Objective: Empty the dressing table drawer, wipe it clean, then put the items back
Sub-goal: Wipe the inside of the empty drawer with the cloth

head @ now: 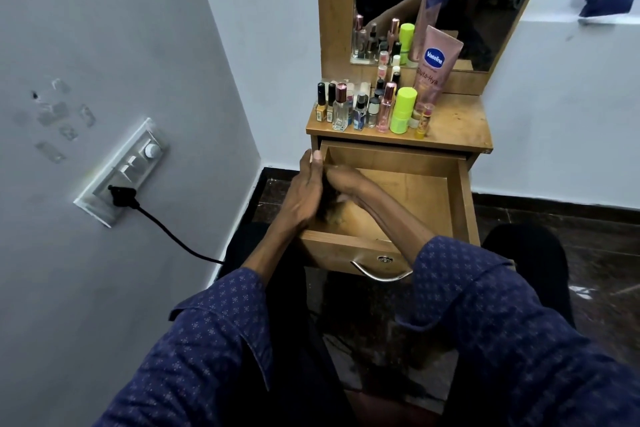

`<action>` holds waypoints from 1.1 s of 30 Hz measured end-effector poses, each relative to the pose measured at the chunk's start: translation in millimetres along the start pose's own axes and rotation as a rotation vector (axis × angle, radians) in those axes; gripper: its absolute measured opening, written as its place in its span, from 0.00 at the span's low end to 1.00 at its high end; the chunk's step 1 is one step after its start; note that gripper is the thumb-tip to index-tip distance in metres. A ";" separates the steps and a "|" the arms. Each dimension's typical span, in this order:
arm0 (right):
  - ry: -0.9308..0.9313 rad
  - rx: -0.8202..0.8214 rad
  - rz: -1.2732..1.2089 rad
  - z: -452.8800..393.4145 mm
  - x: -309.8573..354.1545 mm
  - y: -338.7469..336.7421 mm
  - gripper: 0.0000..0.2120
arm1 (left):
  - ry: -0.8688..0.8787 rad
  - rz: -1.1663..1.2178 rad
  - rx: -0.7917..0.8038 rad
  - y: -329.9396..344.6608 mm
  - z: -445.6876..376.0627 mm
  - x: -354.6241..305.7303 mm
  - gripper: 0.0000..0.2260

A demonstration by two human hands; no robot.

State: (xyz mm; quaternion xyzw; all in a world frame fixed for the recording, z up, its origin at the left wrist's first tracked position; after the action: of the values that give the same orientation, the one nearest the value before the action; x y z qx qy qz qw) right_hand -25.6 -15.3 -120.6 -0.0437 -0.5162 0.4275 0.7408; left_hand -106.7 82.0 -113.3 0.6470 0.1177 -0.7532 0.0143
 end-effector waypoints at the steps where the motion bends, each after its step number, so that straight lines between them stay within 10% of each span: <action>1: 0.042 0.110 -0.030 4.9 -5.2 5.5 0.15 | -0.002 0.016 -0.018 -0.8 -0.8 1.4 0.36; 5: 0.151 0.357 -0.231 21.4 -18.4 13.9 0.17 | -0.008 0.089 -0.050 -4.8 -3.1 3.5 0.41; 13: 0.032 0.020 -0.178 28.3 9.5 12.5 0.12 | -0.012 0.092 -0.065 -2.0 2.9 -3.5 0.37; 33: 0.040 0.153 -0.034 61.4 9.6 34.7 0.11 | -0.006 0.166 -0.119 -5.1 2.5 -3.9 0.47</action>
State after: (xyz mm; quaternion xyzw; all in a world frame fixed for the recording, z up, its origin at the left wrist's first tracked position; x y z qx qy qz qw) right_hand -94.3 -10.0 -102.7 0.0131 -0.4676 0.4523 0.7594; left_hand -109.4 86.0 -108.4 0.6503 0.1079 -0.7431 0.1154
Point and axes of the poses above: each hand's wrist, its own z-axis away from the middle knuckle, its own y-axis out of the palm, x = y × z, the point moved 1 cm from there along -z, towards the middle knuckle, and after that the axes turned 15 degrees about z, right-handed, at the moved point
